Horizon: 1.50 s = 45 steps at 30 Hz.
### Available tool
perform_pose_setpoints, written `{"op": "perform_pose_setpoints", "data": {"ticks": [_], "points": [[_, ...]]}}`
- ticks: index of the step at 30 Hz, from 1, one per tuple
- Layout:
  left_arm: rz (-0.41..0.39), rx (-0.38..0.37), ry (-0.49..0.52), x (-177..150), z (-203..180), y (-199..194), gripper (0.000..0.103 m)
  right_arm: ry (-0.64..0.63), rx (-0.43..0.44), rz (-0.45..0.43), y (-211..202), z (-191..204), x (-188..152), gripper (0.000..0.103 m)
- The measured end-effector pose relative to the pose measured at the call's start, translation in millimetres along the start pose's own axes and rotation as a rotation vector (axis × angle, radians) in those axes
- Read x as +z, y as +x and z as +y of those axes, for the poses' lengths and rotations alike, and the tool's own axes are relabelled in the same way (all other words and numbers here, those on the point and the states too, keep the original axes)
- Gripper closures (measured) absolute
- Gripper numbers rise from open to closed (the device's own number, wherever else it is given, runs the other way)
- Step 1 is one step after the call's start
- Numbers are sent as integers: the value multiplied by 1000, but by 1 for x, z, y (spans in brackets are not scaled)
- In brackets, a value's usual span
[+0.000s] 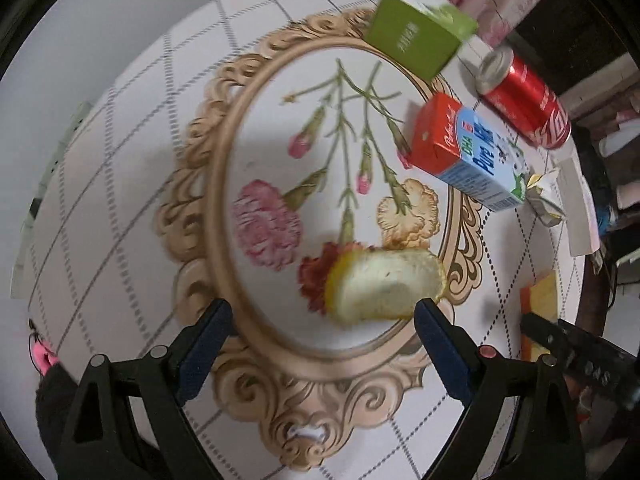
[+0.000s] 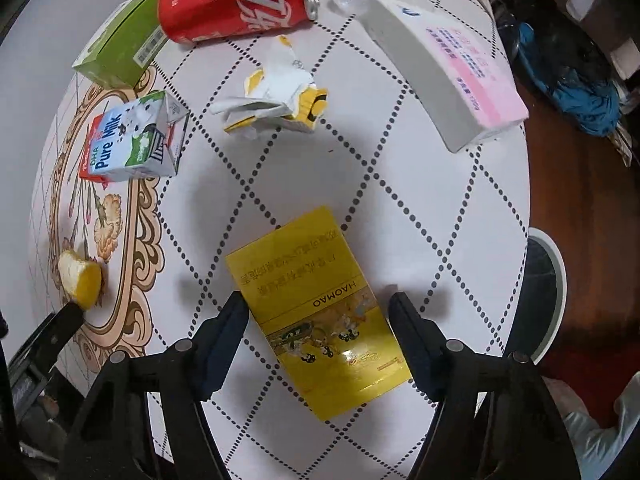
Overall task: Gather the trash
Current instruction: 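Grasp the lemon slice with the left gripper while the right gripper grasps the yellow HAOMAO box, then carry the lemon slice and yellow HAOMAO box over the trash bin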
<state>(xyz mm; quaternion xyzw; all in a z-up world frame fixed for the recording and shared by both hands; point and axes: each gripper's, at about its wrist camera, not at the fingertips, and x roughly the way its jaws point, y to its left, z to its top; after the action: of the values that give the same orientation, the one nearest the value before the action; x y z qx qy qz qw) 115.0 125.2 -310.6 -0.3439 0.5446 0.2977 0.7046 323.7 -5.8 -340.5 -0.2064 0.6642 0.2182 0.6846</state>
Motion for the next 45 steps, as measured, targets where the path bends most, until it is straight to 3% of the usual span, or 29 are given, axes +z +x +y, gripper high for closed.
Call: {"op": "perform_pose_setpoints", "data": {"ticks": [3,8,11,14,16,22,26,33,35,37,45], "points": [[-38,27,65,3,-11,2,19,-37,-22,4,1,-1,1,23],[-107,37,159,5,-26,-1,68,-90,-78,-28,2,11,-14,22],[-127,41,221,1,-39,-3,87,-95,-79,-71,0,17,-27,27],[-152,87,259,-6,-48,-5,91,-110,-89,-101,-6,19,-38,37],[-162,95,259,-9,-50,-8,95,-107,-95,-111,-4,32,-48,37],[-198,104,260,-21,-55,-34,97,-77,-56,-138,-9,47,-69,38],[-250,103,276,-27,-59,-61,97,-47,-25,-184,-38,48,-84,39],[-367,80,311,-25,-76,-112,97,10,39,-268,-73,40,-80,40],[-399,64,324,-24,-85,-127,97,27,56,-303,-91,33,-85,40],[-425,44,341,-24,-94,-141,97,40,73,-328,-100,17,-65,40],[-478,-56,458,-39,-168,-181,97,148,109,-447,-153,-50,-78,40]]}}
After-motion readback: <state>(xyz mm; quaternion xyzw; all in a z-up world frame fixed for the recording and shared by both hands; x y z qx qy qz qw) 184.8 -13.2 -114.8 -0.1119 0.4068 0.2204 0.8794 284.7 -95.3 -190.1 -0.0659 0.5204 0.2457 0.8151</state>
